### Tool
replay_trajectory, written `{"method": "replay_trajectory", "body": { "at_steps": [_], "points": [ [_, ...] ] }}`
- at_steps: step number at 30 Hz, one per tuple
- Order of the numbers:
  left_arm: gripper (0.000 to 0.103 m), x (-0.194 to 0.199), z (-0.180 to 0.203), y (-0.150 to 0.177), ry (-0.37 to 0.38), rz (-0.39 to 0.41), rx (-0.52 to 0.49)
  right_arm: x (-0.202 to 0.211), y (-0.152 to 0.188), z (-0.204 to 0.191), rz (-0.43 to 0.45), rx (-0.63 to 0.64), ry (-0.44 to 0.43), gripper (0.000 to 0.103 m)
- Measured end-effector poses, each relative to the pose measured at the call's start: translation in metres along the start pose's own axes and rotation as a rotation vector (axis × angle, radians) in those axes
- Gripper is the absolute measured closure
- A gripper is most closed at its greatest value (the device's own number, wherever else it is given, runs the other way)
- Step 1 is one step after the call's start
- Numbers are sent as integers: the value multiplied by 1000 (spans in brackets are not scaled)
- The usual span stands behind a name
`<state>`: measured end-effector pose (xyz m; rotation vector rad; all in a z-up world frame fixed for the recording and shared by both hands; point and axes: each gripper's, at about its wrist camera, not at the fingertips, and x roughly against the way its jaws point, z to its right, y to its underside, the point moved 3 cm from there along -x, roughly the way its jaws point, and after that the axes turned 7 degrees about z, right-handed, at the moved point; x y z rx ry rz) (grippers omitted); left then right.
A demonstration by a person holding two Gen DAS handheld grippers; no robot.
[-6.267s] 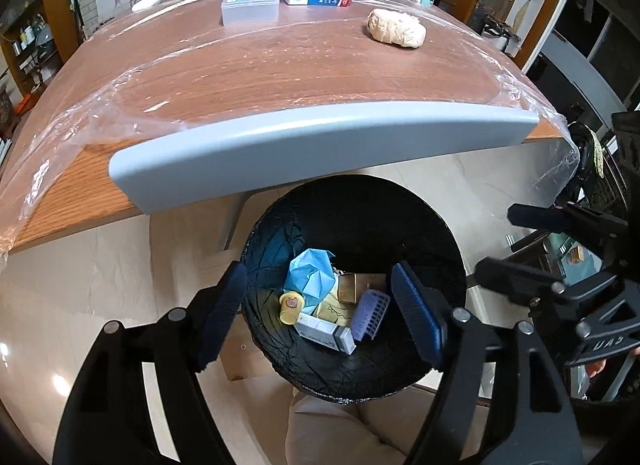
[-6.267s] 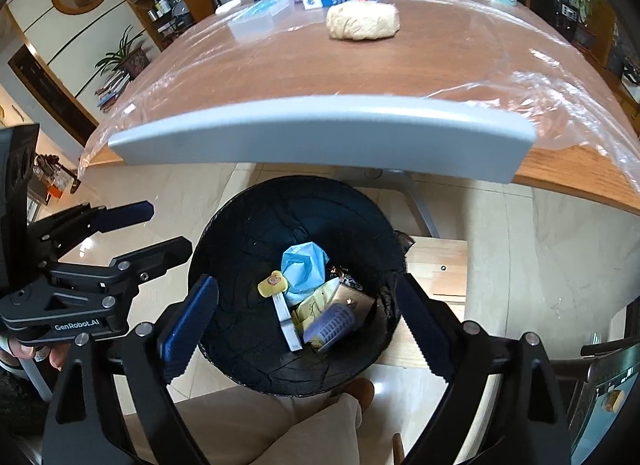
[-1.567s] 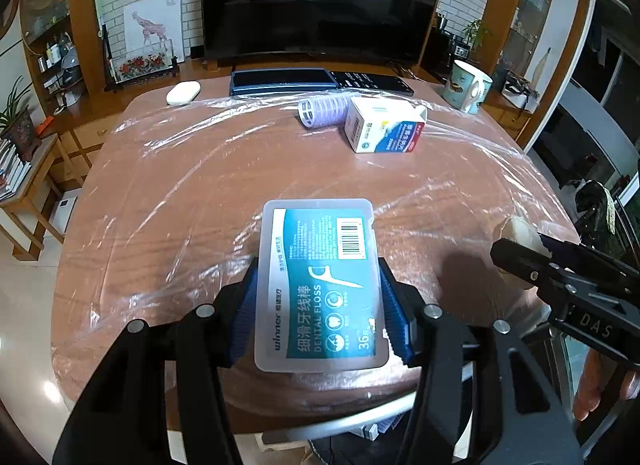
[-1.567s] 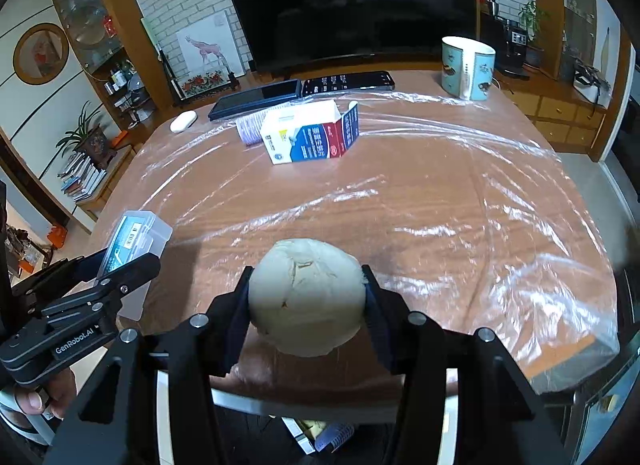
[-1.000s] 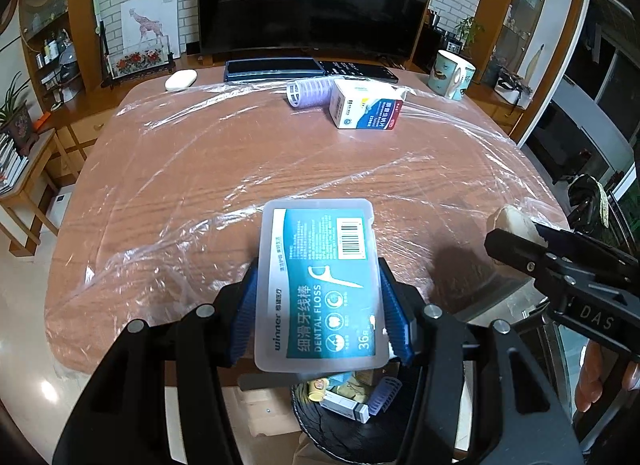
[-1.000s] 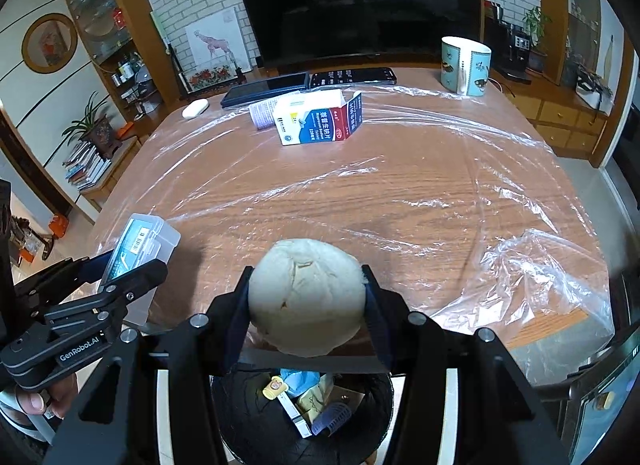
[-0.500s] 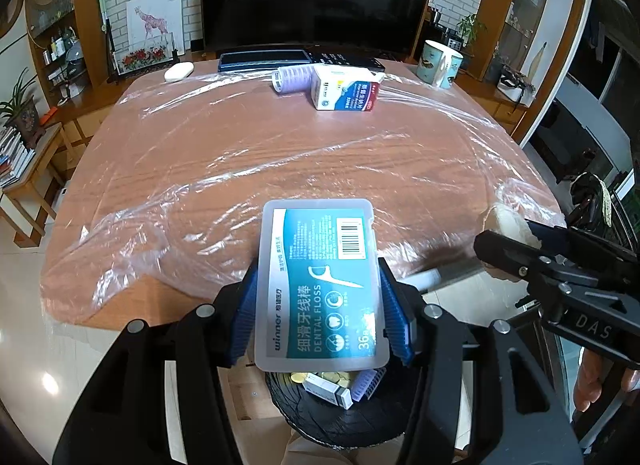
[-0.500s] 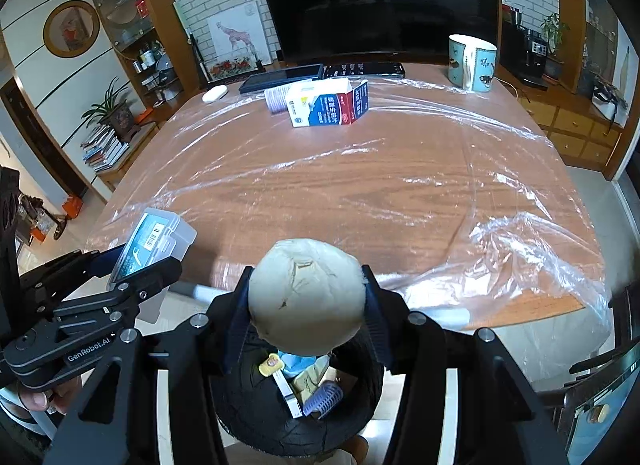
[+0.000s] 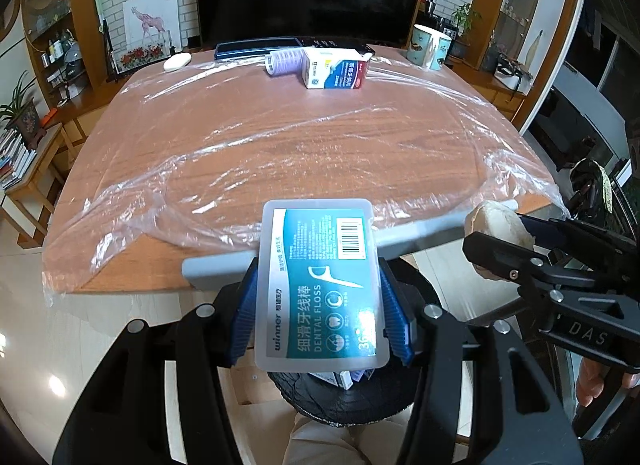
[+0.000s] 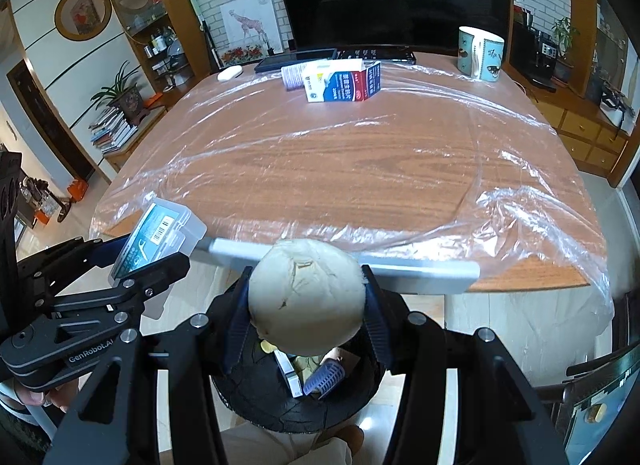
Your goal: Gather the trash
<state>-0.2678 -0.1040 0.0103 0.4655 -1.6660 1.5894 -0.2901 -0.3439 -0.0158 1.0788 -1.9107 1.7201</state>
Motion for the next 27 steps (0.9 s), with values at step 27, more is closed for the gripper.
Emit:
{"method": "replay_trajectory", "body": {
  "at_steps": [27],
  "points": [
    [48,-5,10,35,5,-53,-63,-9,37,-6,-88,28,-6,52]
  ]
}}
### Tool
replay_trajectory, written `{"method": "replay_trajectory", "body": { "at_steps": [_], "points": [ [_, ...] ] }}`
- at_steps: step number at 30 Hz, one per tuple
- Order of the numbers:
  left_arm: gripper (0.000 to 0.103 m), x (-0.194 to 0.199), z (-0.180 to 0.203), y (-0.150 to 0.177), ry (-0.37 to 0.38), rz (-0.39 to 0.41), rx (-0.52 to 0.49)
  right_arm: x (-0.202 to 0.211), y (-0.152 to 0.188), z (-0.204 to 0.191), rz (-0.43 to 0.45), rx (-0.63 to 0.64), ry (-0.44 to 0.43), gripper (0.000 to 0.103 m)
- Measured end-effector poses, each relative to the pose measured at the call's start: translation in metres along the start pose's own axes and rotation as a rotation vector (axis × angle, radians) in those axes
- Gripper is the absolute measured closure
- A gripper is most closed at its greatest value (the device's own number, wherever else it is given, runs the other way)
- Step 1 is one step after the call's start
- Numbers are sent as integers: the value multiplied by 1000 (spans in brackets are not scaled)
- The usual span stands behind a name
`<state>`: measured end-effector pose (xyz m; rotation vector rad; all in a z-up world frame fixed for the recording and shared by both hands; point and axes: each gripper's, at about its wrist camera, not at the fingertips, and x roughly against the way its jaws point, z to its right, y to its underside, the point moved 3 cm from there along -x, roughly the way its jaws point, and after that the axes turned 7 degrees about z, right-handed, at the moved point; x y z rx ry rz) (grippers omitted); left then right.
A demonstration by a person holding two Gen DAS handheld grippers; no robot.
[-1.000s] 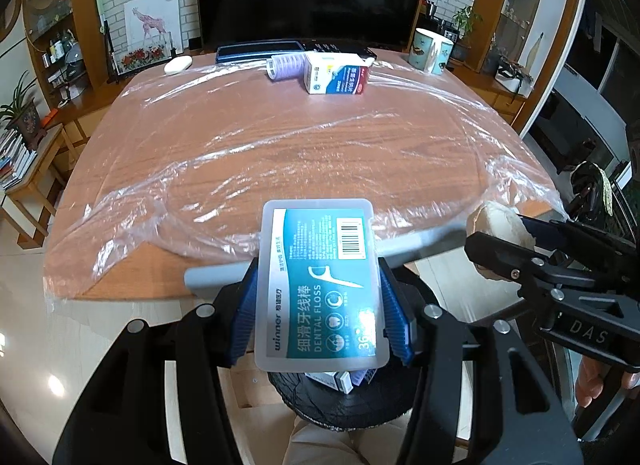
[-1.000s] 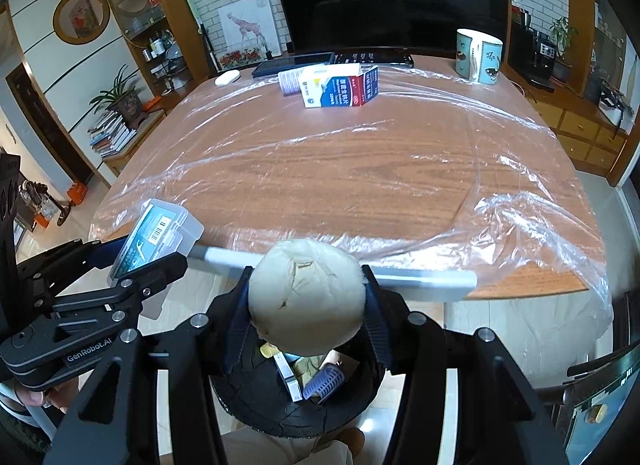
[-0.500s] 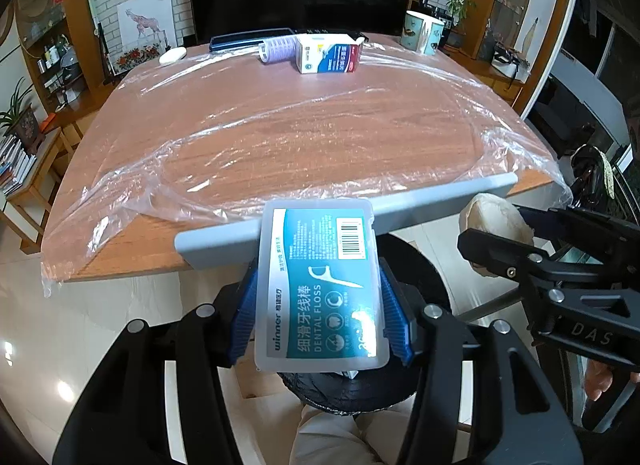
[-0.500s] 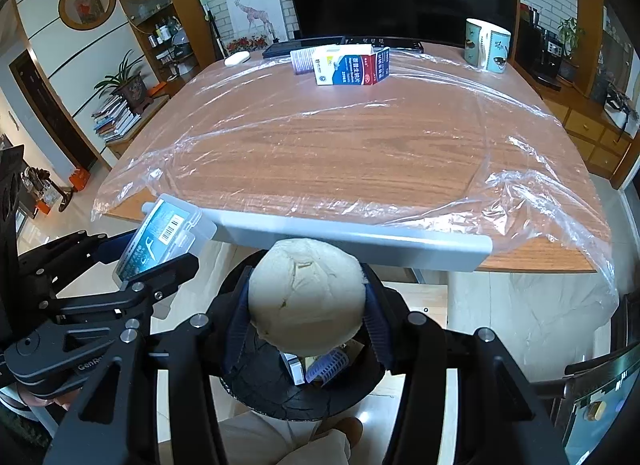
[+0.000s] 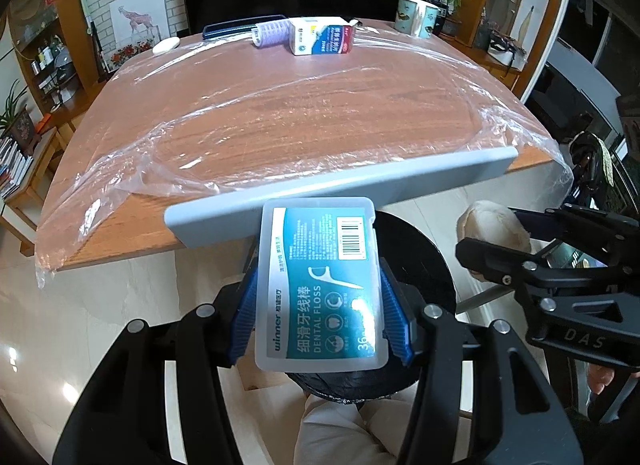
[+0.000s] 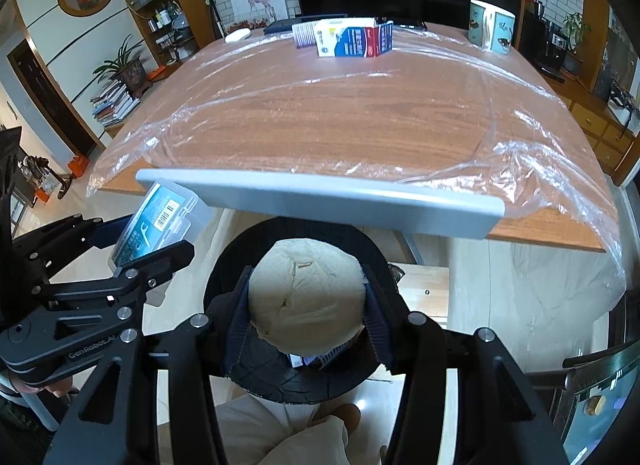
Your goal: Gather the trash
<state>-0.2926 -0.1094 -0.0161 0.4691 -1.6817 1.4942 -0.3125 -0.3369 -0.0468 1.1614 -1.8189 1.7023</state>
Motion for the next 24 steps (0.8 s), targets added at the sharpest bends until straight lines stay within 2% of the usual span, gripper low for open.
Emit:
{"method": "replay_trajectory", "body": {
  "at_steps": [24],
  "points": [
    [48,-29,7,26,-2,-102,-26,-33,19,12,-93,-24,13,52]
  ]
}}
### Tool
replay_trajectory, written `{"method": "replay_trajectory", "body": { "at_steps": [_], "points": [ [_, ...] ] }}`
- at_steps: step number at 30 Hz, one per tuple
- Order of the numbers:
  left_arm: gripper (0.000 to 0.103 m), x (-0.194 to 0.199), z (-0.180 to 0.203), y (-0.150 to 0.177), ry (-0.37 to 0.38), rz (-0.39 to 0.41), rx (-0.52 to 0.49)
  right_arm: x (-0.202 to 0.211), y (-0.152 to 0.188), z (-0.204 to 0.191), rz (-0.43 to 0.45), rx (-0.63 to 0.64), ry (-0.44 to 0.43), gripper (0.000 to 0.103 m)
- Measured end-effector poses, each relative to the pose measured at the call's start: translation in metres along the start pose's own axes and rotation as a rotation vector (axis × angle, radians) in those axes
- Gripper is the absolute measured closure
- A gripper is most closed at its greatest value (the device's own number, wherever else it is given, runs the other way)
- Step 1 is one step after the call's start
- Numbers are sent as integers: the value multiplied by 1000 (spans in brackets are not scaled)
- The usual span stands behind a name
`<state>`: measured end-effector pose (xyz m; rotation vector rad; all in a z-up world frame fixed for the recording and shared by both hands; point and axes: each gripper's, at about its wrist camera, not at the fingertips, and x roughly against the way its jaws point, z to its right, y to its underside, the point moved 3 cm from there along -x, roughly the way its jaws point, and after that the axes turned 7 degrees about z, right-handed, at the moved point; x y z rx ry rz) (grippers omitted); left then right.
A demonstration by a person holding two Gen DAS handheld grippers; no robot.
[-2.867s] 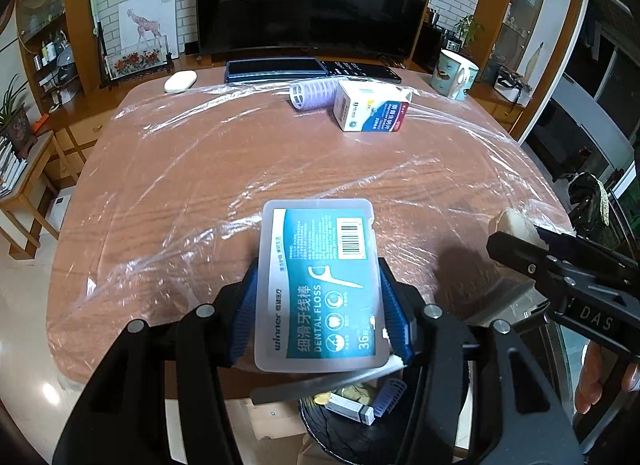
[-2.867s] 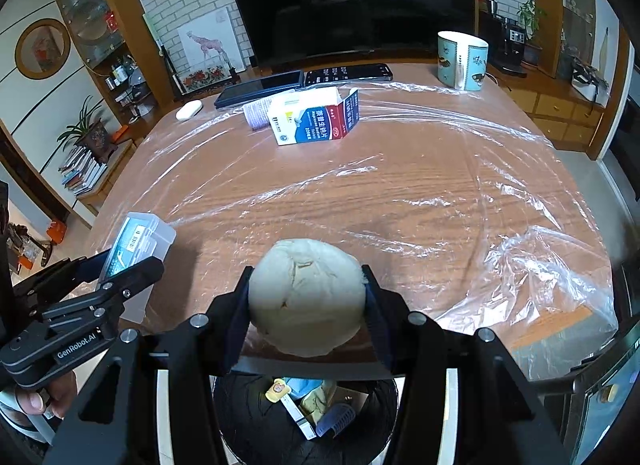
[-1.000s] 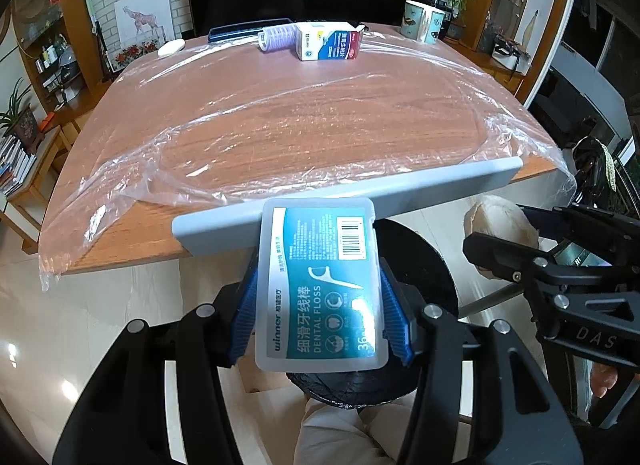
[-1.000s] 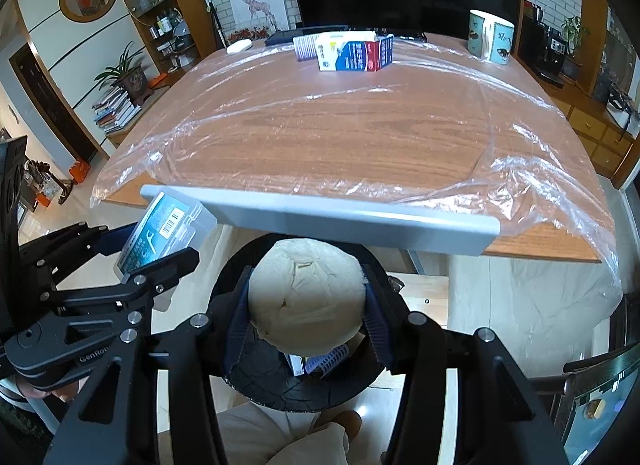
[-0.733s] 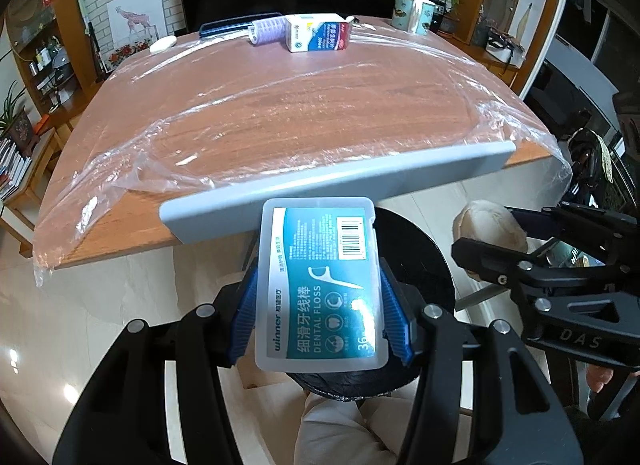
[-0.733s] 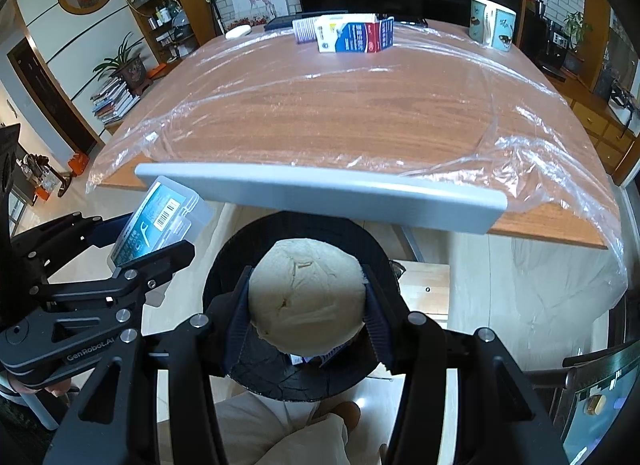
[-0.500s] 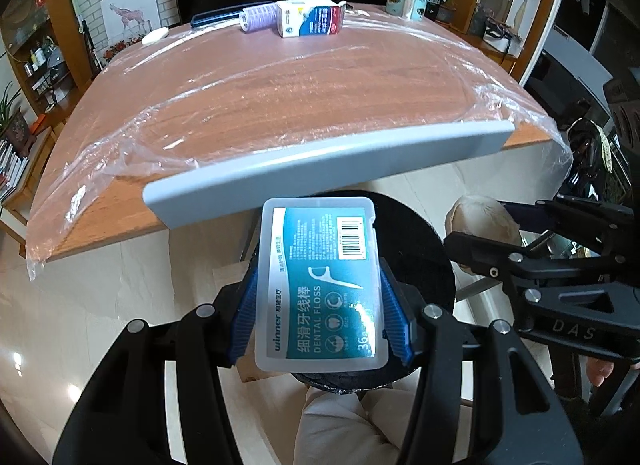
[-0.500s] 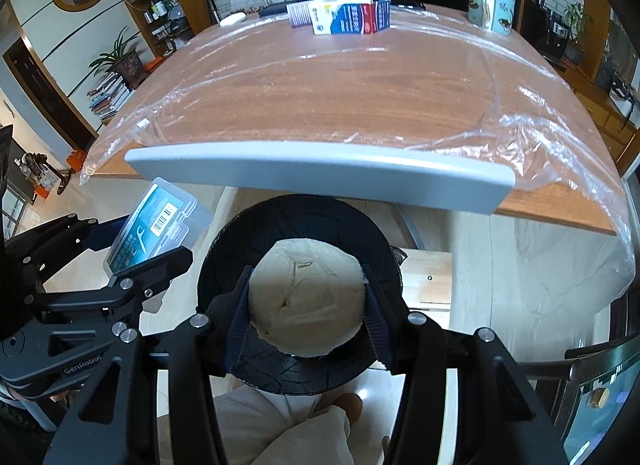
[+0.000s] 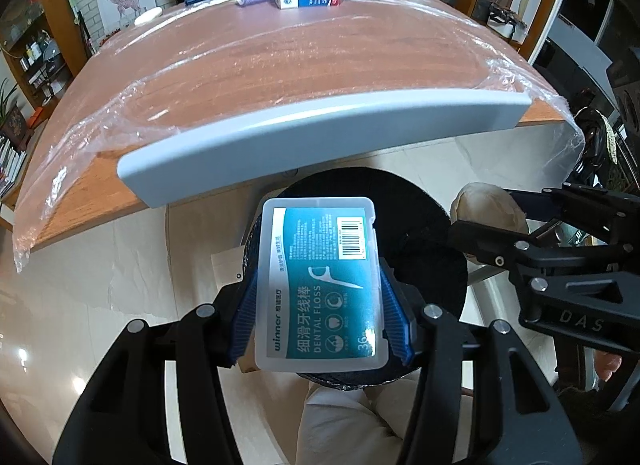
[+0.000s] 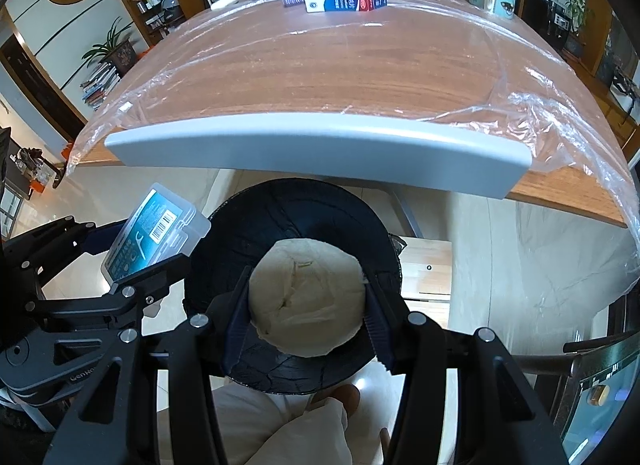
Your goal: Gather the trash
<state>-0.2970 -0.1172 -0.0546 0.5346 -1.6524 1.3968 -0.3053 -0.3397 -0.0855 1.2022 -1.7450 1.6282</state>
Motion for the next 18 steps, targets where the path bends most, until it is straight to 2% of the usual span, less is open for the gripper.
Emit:
{"method": "replay_trajectory", "body": {
  "at_steps": [18],
  "points": [
    [48,-23,-6,12,-14,-62,-14,-26,5,3,-51,-33,10,52]
  ]
}}
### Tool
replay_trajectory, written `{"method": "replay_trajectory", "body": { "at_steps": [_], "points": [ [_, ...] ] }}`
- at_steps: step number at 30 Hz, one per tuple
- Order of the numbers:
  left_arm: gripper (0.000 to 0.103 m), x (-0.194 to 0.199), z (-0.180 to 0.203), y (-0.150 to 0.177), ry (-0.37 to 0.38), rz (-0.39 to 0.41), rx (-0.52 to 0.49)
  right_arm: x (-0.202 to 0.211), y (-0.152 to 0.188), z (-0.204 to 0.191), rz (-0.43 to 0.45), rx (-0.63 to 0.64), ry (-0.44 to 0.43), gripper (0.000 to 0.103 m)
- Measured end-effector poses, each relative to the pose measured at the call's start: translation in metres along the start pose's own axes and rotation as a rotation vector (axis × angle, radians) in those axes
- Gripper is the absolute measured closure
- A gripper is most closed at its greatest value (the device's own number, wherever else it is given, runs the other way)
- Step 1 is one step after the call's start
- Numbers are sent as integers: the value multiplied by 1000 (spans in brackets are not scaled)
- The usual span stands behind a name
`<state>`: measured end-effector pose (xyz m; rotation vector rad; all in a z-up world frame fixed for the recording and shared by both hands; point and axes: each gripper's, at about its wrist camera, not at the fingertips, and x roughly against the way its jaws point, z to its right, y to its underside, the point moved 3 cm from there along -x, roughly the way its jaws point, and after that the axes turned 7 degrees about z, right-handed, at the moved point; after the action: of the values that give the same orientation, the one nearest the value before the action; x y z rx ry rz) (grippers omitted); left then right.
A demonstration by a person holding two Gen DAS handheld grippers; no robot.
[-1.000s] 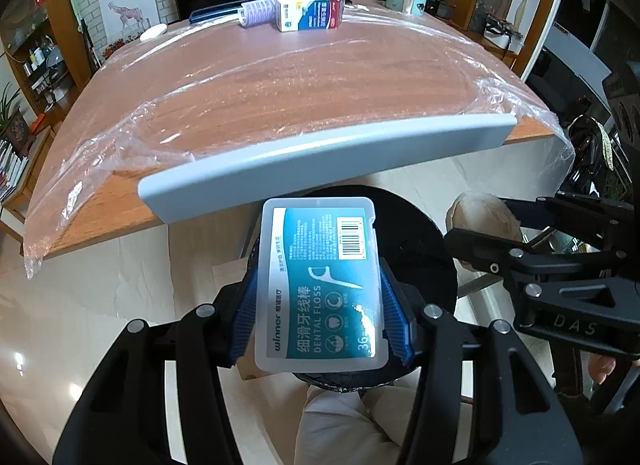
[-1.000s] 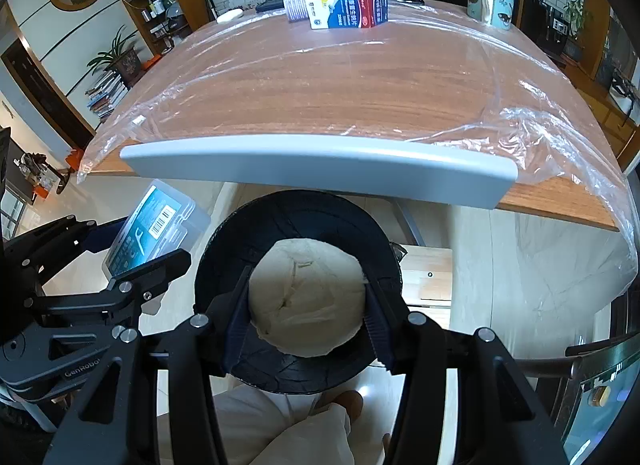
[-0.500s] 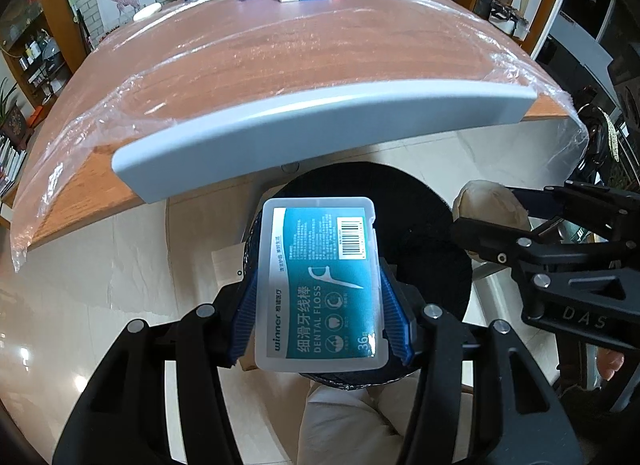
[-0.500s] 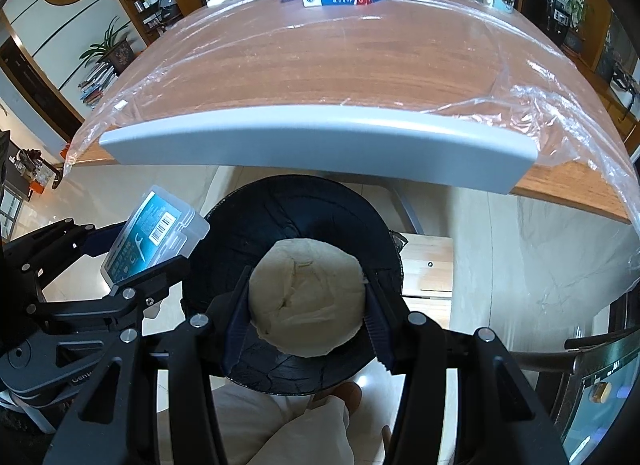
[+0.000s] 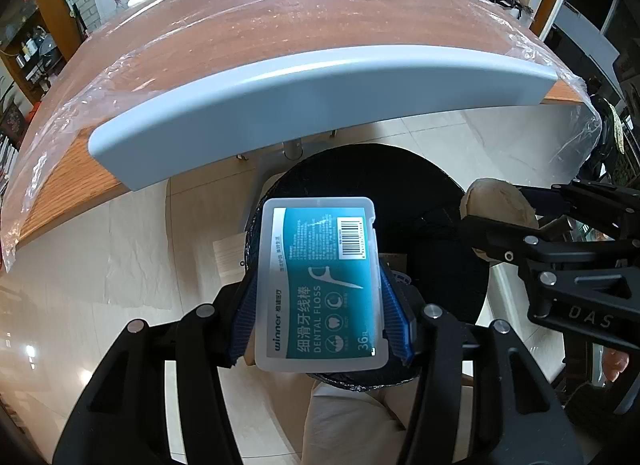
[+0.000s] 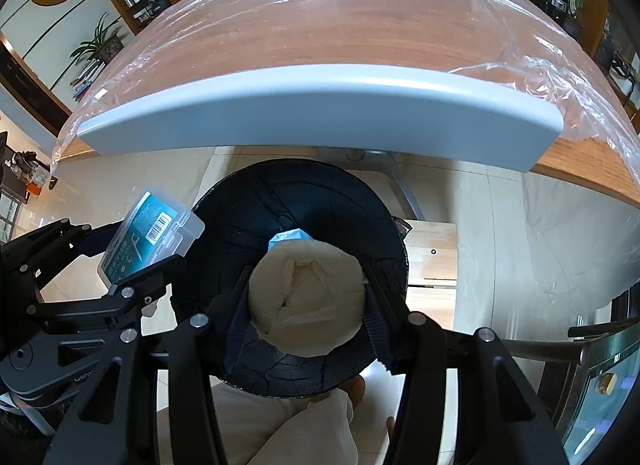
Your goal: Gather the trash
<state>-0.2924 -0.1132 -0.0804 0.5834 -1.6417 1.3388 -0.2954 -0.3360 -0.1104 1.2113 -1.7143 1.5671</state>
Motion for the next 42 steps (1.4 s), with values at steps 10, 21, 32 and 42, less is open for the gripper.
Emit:
{"method": "replay_trajectory", "body": {
  "at_steps": [10,21,32,42],
  "points": [
    [48,-6,1,-4,3,-13,-5,-6,0,-2,-13,6,9,52],
    [48,-7,1,-4,1,-15,-9,-9,-3,-1,-15,3,18,52],
    [48,-4,2,-4,15,-11,-10,-13,-4,1,-18,-12,24,52],
    [31,10,-9,-8,30,7,31,4,-6,19,17,-112,28,24]
  ]
}}
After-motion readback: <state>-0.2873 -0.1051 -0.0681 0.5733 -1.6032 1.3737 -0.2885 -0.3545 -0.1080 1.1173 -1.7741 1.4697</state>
